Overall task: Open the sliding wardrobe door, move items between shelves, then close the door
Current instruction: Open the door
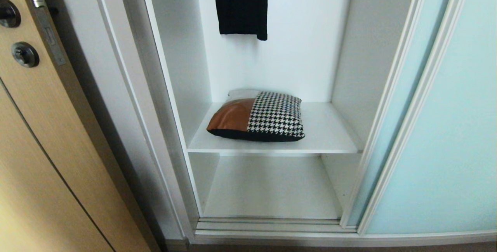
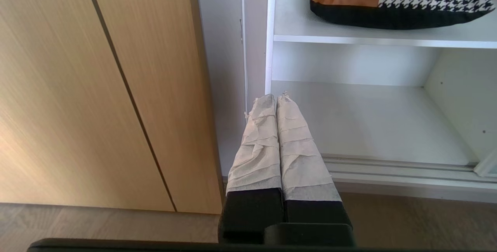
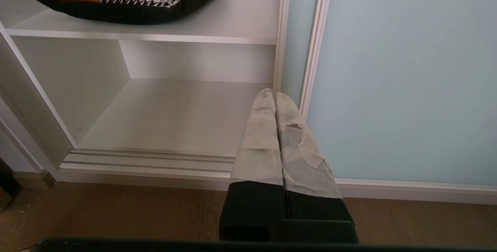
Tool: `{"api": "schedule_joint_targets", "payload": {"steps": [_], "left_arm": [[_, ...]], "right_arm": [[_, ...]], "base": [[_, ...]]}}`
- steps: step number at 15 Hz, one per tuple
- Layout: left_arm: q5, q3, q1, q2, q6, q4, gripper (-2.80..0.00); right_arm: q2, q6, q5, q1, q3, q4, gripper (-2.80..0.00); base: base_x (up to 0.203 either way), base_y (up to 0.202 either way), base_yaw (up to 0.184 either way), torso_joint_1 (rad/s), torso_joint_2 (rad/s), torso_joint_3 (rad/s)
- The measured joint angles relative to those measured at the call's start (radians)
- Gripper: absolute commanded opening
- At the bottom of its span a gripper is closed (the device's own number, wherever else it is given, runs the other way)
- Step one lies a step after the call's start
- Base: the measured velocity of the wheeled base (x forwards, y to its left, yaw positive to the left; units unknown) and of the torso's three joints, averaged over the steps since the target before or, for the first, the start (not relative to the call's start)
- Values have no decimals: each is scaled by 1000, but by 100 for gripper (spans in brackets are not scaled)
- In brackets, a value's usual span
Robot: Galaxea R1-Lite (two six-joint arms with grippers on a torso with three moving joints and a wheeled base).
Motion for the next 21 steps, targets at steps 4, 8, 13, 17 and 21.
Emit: {"api": "schedule_joint_targets", "payload": {"steps": [4,8,13,17,21], "left_arm": [[0,0,0,0,0,0,-280],[0,0,0,0,0,0,-280],[-1,0,0,0,-4,0,-280],[0,0,0,1,-4,0,-280],[-1,0,0,1,-5,0,-280]], "right_arm": [[0,0,0,0,0,0,-280],[0,0,0,0,0,0,-280],[0,0,0,0,0,0,-280],[0,0,0,0,0,0,-280],[0,0,0,0,0,0,-280]], "base": [[0,0,0,0,0,0],[0,0,0,0,0,0],[0,0,0,0,0,0],[0,0,0,0,0,0],[0,0,0,0,0,0]]}}
